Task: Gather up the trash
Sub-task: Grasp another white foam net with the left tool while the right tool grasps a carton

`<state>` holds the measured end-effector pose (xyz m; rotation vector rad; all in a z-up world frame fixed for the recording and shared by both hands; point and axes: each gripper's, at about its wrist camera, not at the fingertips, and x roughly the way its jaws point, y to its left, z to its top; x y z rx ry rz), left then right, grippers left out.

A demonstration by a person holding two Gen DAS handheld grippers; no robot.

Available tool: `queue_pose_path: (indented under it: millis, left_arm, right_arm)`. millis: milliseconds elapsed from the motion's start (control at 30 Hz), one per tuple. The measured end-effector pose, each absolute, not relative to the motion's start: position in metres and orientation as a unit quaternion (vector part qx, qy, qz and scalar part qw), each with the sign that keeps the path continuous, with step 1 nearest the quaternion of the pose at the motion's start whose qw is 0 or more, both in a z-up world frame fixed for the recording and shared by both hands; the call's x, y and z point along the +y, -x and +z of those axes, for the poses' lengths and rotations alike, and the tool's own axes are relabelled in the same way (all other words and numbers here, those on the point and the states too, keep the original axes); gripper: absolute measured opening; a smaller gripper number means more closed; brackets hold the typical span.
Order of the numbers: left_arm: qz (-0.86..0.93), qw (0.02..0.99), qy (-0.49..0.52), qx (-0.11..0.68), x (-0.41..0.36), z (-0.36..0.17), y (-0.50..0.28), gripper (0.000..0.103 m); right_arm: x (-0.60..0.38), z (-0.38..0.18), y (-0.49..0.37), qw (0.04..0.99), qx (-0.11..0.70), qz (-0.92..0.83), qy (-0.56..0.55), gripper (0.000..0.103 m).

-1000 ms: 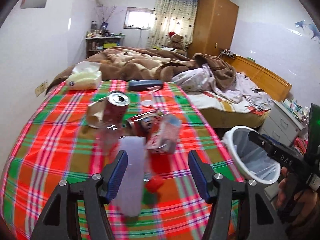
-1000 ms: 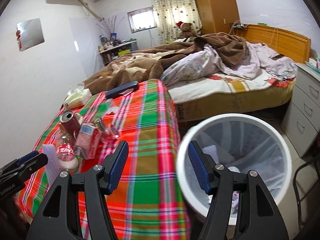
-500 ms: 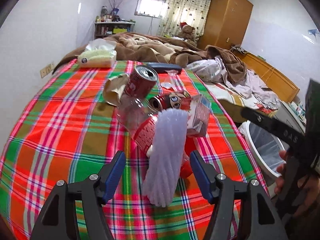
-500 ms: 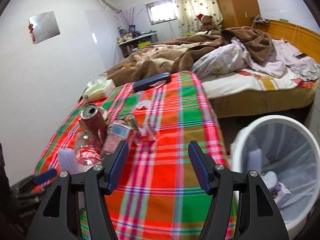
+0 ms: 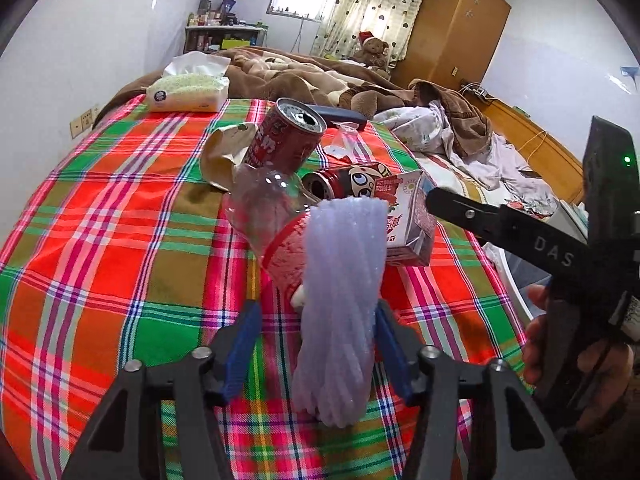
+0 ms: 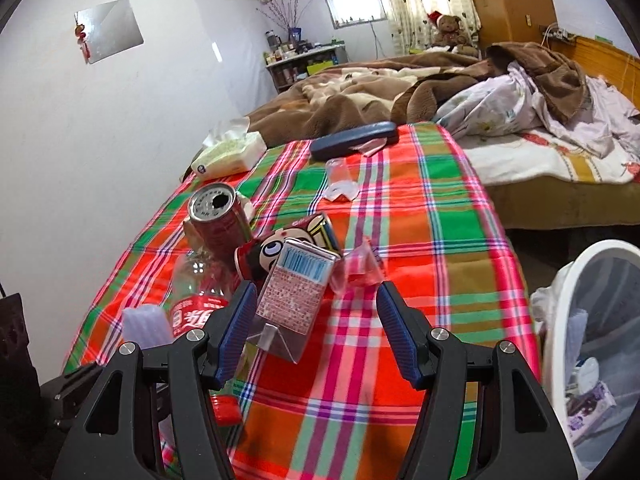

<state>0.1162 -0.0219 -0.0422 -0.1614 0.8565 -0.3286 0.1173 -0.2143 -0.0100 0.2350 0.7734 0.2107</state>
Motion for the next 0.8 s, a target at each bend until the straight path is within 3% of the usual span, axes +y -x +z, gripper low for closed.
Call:
queue_pose_path:
  millis: [100,233,500,567,800]
  left_arm:
    - [-0.16,0.894,0.077,0.412,-0.022,-0.042,-0.118,0.05]
    - [-0.161,0.891,0.087,0.415,-0.02,-0.043,-0.121,0.034]
    - [-0.157,0.892,0.095,0.413,-0.013,-0.04,-0.122,0.031]
    - [-0.155,0.893,0.094,0.412,-0.012,-0.038,-0.122,0.031]
    - [-0.147,0.896,0.094,0.409,-0.009,-0.036,-0.123,0.031]
  right_arm:
    - [-0.211,-0.012,-0.122,0.911,0.381,0.104,-0.114,0.064]
    - [-0.204,-0.015,-0.125,0.907,0.392,0.108,-0.109,0.064]
    - [-0.19,-0.017,-0.125,0.906,0.398,0.113,-0.085,0.062]
    - [-0.189,-0.017,-0.125,0.907,0.399,0.113,-0.08,0.048]
    - [-0.185,-0.017,-0.122,0.907,0.398,0.113,-0.076,0.043]
